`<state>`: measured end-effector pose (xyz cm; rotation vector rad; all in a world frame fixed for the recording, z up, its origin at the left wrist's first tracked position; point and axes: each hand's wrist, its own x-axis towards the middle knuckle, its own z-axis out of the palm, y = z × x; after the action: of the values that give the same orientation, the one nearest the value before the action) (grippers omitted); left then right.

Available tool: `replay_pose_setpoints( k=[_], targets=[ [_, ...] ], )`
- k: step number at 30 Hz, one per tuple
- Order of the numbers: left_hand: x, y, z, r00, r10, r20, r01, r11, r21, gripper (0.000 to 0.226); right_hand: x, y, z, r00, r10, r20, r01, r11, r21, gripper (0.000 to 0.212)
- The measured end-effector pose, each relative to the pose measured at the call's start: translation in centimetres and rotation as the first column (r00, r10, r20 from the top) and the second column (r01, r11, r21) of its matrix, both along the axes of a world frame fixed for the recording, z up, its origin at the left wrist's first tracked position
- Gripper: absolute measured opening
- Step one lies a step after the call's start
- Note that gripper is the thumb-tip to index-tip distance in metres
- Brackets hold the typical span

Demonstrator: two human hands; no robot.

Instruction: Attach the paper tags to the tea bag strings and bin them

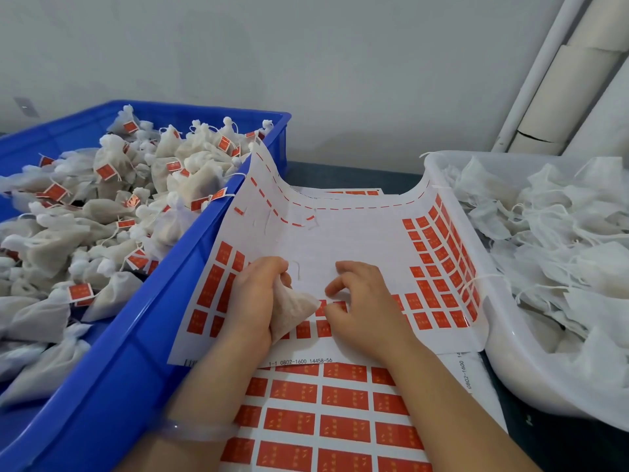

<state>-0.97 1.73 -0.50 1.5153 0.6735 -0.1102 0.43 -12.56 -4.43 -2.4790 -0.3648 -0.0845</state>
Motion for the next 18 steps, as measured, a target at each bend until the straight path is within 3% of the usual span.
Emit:
replay_pose_setpoints(
  k=[5, 10, 15, 18],
  targets=[
    [1.4, 0.1, 0.7, 0.983, -0.079, -0.167, 0.095, 0.991, 0.091, 0.021, 0.1, 0.0, 0.2, 1.000, 0.026, -0.014, -0.026, 1.000, -0.015, 0.005],
    [0.7, 0.0, 0.0, 0.995, -0.053, -0.086, 0.060, 0.995, 0.077, 0.020, 0.0, 0.0, 0.0, 1.000, -0.006, -0.008, 0.006, 1.000, -0.008, 0.011],
    [1.0, -0.1, 0.6, 0.986, -0.094, -0.135, 0.108, 0.990, 0.094, 0.022, 0.0, 0.1, 0.1, 1.000, 0.023, -0.018, -0.024, 0.999, -0.027, 0.004],
    [0.9, -0.2, 0.6, 0.991, -0.107, -0.084, 0.114, 0.990, 0.082, 0.021, 0.0, -0.1, 0.1, 1.000, -0.001, -0.028, 0.002, 0.999, 0.045, 0.017]
  ],
)
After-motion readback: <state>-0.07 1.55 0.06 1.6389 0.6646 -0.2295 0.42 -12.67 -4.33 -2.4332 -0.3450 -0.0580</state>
